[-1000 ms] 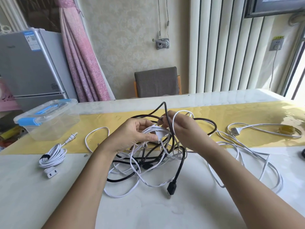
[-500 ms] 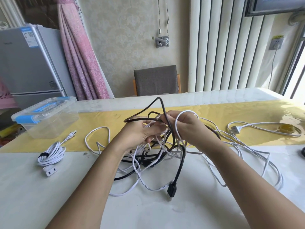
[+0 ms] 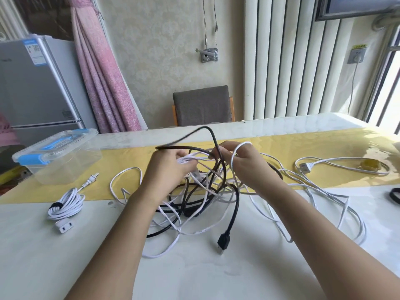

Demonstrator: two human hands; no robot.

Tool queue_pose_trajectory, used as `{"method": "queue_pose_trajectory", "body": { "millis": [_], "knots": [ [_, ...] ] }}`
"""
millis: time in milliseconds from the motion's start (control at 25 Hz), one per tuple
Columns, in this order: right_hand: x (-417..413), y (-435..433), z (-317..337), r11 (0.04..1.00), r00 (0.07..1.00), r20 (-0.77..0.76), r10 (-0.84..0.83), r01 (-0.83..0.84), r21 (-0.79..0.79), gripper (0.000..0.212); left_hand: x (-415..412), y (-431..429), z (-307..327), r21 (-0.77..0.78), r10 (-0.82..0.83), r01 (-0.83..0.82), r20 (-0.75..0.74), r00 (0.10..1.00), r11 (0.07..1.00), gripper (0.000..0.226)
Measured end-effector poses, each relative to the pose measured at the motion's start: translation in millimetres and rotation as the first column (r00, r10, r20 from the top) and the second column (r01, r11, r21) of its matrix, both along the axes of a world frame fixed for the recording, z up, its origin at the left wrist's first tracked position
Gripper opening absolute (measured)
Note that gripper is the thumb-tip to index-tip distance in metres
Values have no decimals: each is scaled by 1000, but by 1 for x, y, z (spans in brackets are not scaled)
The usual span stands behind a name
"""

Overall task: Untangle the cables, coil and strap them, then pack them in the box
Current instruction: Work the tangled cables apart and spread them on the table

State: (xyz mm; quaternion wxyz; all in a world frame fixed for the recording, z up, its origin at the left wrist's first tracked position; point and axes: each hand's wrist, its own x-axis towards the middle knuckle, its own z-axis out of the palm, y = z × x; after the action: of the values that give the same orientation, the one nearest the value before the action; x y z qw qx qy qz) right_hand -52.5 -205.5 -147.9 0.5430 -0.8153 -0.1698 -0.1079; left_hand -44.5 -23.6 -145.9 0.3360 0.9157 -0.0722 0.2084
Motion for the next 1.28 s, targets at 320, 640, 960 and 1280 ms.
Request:
{"method": "queue_pose_trajectory", "body": {
  "millis": [320, 640, 960, 1280],
  "knots": [
    [-6, -23, 25, 974, 969, -246, -34, 87, 208, 24, 15, 62, -1, 10, 199, -208, -342, 919, 978, 22],
    [-5, -29, 18, 706, 929, -335, -157, -132, -696, 35, -49, -3, 44, -222, -220, 186, -137, 966, 957, 22],
    [-12, -17, 26, 913, 991, -102, -88, 39, -405, 18, -51, -83, -22, 333, -19, 67, -144, 989, 941, 33],
    [2, -78, 41, 755, 977, -199, -71, 183, 629, 29, 27, 28, -10, 91, 60, -98, 353, 934, 991, 39]
  ]
}}
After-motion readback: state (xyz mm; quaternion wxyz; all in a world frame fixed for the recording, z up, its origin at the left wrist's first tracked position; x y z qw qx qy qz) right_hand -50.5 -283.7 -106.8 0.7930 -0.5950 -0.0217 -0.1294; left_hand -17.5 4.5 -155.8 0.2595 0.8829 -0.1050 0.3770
